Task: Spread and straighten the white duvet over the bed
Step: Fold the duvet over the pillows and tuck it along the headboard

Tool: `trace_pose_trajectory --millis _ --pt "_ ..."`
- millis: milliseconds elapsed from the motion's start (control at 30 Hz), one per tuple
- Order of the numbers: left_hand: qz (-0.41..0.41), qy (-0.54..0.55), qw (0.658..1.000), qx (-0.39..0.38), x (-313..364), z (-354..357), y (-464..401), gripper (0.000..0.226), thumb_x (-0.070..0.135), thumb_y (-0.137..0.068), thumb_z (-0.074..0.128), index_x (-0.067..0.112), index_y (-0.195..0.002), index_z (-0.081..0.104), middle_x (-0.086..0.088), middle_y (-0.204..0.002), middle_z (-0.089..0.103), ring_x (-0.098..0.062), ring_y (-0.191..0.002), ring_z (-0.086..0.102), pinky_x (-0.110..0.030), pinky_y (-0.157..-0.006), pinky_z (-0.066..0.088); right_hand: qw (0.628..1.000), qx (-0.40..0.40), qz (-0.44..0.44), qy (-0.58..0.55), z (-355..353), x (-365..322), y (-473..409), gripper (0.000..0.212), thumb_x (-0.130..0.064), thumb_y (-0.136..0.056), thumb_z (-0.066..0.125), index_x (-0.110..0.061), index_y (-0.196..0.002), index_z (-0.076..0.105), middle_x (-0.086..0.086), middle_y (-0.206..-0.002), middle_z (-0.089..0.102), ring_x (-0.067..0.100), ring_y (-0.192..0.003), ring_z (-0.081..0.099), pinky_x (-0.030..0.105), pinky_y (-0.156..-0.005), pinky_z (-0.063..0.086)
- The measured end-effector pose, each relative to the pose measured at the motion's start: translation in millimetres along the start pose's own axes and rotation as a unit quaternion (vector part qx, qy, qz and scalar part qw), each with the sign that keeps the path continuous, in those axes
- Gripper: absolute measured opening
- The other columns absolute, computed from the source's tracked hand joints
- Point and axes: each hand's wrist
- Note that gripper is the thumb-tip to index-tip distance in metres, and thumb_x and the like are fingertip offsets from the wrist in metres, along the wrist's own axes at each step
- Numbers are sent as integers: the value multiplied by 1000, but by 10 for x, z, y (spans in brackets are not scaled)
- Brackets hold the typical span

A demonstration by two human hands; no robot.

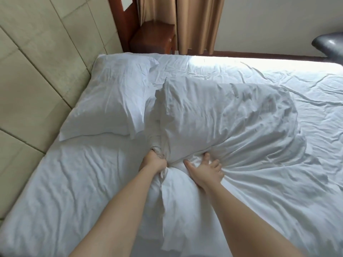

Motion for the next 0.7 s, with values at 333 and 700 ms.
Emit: trace_pose_trajectory --millis 333,700 --pt "88 -2 993 -75 -101 -363 25 34 28 -79 62 10 -107 63 -12 -113 65 -30 -107 61 -30 -87 49 998 50 43 3 -169 -429 373 94 -78 -76 37 -13 -143 24 17 -146 28 32 -137 25 46 -106 24" --pt "11 -56 997 -45 -1518 -2097 -183 53 31 -75 70 10 -122 57 -13 -123 61 -29 -112 59 -30 -89 47 996 -14 -85 -25 552 -1915 1444 113 -83 -68 44 -2 -143 20 12 -144 28 29 -138 22 36 -113 20"
Point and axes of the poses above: each hand's wrist, its own y-axis away from the middle knuckle, its own z-axis out of the palm, x = y × z
